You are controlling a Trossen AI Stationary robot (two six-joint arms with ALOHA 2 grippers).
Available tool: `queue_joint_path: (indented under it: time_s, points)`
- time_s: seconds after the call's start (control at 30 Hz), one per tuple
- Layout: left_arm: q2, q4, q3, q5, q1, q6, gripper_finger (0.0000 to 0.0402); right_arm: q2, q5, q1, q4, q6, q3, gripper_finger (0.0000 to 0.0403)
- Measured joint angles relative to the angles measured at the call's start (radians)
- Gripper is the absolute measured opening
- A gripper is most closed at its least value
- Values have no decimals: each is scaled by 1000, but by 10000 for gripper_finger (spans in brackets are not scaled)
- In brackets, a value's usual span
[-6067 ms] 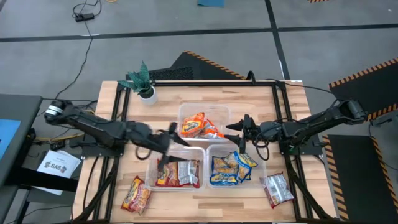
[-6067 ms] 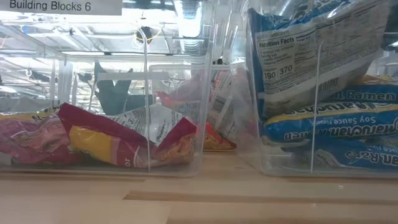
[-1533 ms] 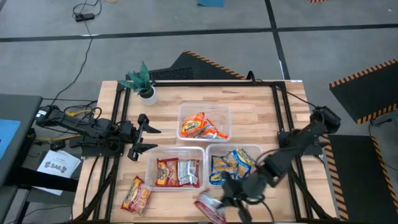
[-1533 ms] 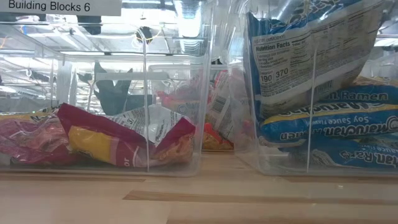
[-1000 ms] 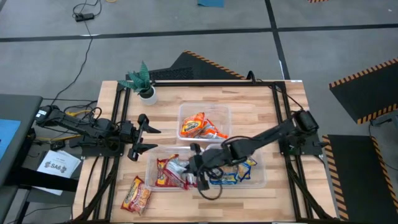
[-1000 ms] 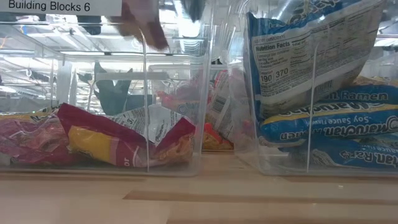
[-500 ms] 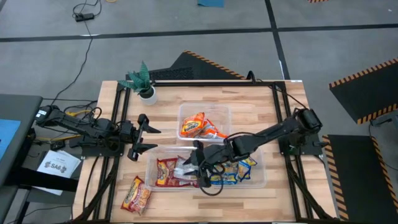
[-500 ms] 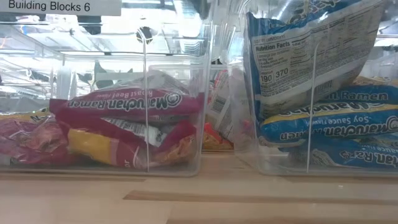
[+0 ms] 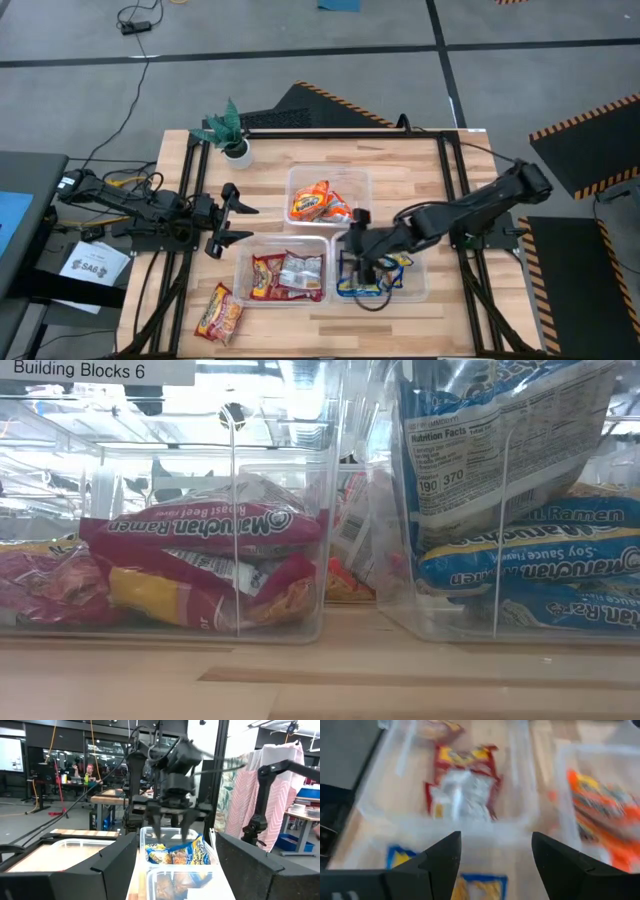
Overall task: Sort Maruchan noodles
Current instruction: Put the red noodle pack into the bottom left transparent bin
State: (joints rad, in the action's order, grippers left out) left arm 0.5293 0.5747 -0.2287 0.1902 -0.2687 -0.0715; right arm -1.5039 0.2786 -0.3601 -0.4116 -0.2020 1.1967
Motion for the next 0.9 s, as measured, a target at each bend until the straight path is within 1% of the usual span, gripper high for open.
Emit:
queue_joint_path:
  time_s: [0.1, 0.2, 0.3, 0.4, 0.5, 0.57, 0.6, 0.67, 0.9]
  points:
    - [-1, 1, 0, 0, 0, 0, 257, 89, 49, 0, 64, -42, -132, 265]
    - [0, 5, 0, 0, 0, 0, 257, 184, 98, 5, 220, -59, -277, 265]
    - [0, 8, 0, 0, 0, 3, 257, 256, 116, 20, 504, -12, -426, 265]
    - [0, 10, 0, 0, 0, 2, 257, 276, 115, 44, 907, 83, -566, 265]
    - [0, 8, 0, 0, 0, 5, 257, 235, 114, 75, 1248, 147, -665, 265]
    - [0, 5, 0, 0, 0, 10, 257, 202, 114, 96, 1391, 150, -695, 265]
    - [0, 1, 0, 1, 0, 17, 257, 183, 114, 104, 1440, 147, -699, 265]
    - [0, 0, 0, 1, 0, 23, 257, 158, 113, 122, 1481, 150, -702, 265]
    - [0, 0, 0, 1, 0, 28, 257, 139, 65, 147, 1491, 98, -697, 265]
